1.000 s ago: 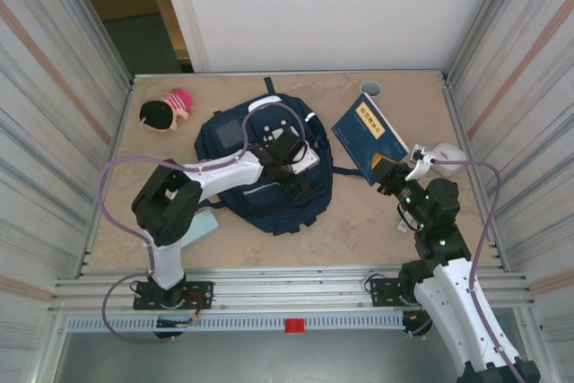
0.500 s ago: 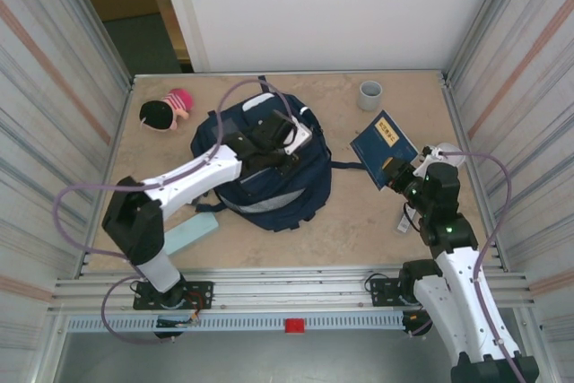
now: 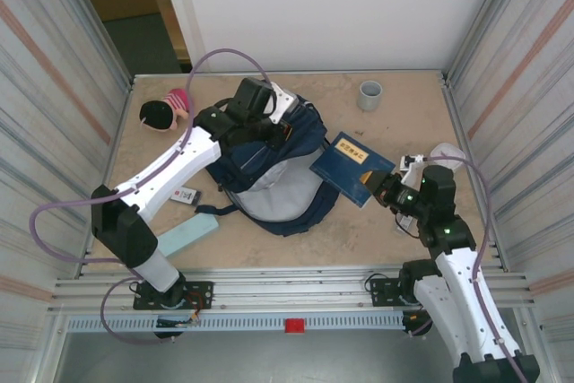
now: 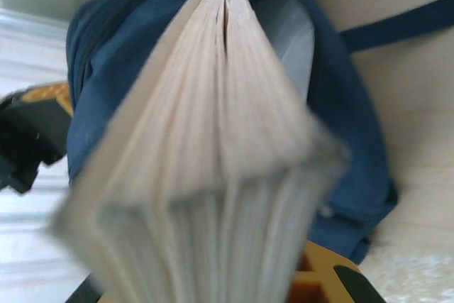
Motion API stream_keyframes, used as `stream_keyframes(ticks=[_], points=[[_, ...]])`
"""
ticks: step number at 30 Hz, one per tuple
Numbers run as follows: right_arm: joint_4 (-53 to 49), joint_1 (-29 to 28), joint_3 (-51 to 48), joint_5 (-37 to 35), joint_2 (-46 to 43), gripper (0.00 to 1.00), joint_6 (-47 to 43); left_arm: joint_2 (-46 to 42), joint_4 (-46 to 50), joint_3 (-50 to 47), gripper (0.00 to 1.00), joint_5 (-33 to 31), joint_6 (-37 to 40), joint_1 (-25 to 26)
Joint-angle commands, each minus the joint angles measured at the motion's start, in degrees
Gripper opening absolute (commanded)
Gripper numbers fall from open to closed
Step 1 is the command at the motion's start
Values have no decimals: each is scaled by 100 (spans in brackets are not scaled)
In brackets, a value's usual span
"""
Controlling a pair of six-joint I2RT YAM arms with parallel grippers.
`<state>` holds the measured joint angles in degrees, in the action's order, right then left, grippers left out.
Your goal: Pack books, pencil case, and school supplies into a backpack
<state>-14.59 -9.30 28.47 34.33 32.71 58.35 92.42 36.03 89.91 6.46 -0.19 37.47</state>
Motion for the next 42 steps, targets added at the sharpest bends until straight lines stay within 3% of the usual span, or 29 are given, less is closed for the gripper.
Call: stream_keyframes(ticks=[1, 5, 10, 19, 25, 33, 42], points=[[1412, -633, -259, -222, -12, 0, 1223, -295, -383, 334, 0, 507, -277, -147], [2293, -1615, -609, -1425, 337, 0, 1830, -295, -443, 334, 0, 690, -342, -239], [2883, -2540, -546, -2520, 1154, 0, 1917, -271, -496, 366, 0, 912, -437, -409], [4402, -3494, -331, -4028, 2884, 2, 1970, -224, -590, 367, 0, 1221, -524, -519], [5333, -3711, 82, -4746, 4035, 1, 1807, -142, -648, 355, 0, 1325, -585, -534], [6316, -3738, 879, -4884, 5647, 1, 1839, -49, -650, 483, 0, 1499, -615, -569], [6351, -3962, 2043, -5331, 7241, 3, 2168, -138, -1103, 333, 0, 1857, -976, -696]])
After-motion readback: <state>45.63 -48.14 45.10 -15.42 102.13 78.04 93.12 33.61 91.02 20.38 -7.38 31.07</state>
